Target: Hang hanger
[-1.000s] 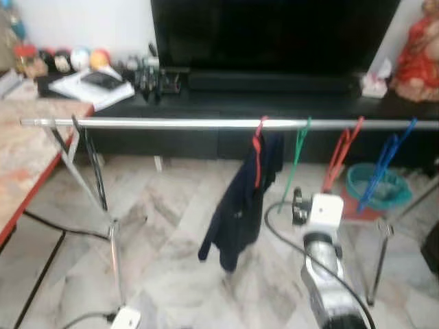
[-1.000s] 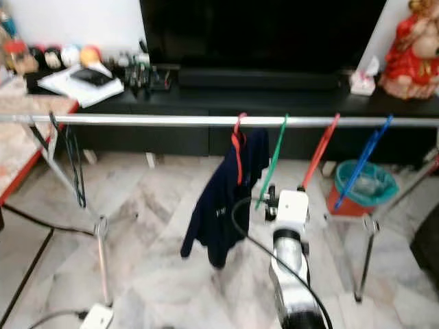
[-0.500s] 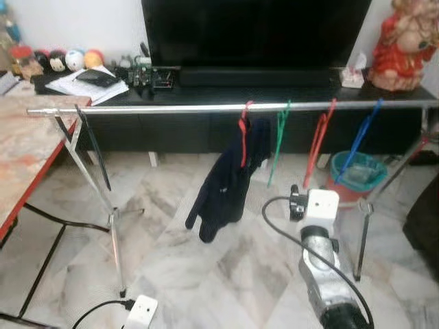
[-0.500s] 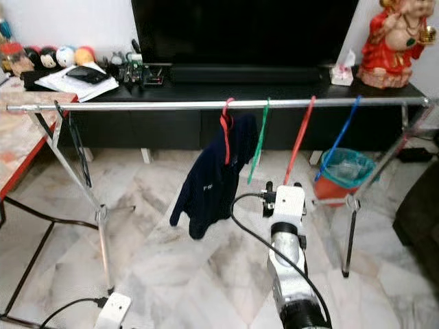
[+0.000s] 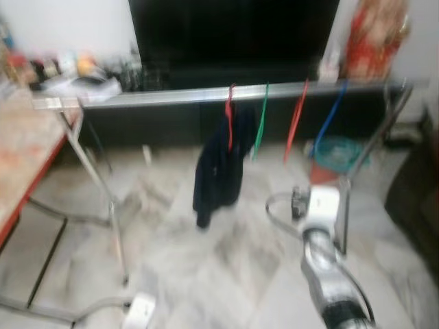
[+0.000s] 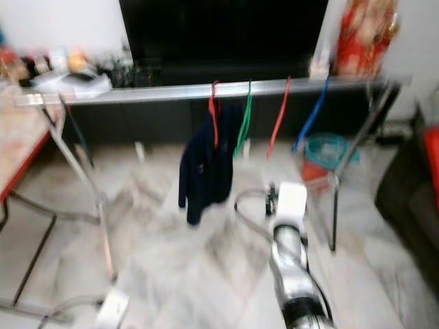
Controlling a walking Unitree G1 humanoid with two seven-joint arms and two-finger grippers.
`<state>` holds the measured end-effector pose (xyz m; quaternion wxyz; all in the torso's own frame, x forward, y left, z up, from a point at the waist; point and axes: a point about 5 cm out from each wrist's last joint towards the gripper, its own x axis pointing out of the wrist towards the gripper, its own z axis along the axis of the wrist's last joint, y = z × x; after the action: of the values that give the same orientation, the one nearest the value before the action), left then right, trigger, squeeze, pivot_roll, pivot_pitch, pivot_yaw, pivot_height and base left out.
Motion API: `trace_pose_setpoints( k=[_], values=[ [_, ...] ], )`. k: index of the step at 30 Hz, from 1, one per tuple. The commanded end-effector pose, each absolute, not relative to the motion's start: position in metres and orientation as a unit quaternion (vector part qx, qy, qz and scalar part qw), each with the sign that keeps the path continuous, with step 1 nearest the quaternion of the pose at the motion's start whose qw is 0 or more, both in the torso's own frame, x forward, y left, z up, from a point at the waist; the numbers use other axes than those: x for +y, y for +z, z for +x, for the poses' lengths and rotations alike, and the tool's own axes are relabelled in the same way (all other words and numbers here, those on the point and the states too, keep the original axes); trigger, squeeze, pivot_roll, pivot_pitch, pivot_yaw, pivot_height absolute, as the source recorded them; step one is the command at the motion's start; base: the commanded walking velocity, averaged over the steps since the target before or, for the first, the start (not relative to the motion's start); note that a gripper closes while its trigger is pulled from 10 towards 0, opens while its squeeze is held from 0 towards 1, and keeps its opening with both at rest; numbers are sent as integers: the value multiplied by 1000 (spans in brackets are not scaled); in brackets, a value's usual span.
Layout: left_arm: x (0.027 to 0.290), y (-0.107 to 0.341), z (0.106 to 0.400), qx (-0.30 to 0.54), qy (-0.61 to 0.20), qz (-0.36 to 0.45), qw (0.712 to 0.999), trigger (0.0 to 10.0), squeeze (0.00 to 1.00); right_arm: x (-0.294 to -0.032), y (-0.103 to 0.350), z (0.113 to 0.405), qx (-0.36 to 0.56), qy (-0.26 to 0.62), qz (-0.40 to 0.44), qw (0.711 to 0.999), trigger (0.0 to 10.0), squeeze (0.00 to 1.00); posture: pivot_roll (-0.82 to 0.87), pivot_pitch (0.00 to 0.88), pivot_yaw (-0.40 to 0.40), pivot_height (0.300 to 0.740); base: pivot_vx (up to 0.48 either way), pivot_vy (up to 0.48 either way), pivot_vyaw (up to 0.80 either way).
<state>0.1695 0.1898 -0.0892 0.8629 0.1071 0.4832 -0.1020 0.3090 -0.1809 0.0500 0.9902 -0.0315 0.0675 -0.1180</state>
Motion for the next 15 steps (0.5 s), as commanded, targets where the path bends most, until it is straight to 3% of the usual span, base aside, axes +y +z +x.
trace_pose_setpoints(
  k=[1, 8, 15],
  values=[
    [196, -88, 171, 484, -94, 111, 863, 10000, 0, -181, 51, 311, 69, -121, -23, 990, 10000, 0, 98, 0, -20, 740, 0, 0, 0],
    [195, -92, 163, 495, -97, 115, 856, 10000, 0, -181, 52, 313, 73, -120, -14, 990, 10000, 0, 94, 0, -18, 740, 0, 0, 0],
    [181, -89, 174, 488, -104, 110, 859, 10000, 0, -177, 24, 305, 161, -102, 19, 982, 10000, 0, 89, 0, -16, 740, 0, 0, 0]
  ],
)
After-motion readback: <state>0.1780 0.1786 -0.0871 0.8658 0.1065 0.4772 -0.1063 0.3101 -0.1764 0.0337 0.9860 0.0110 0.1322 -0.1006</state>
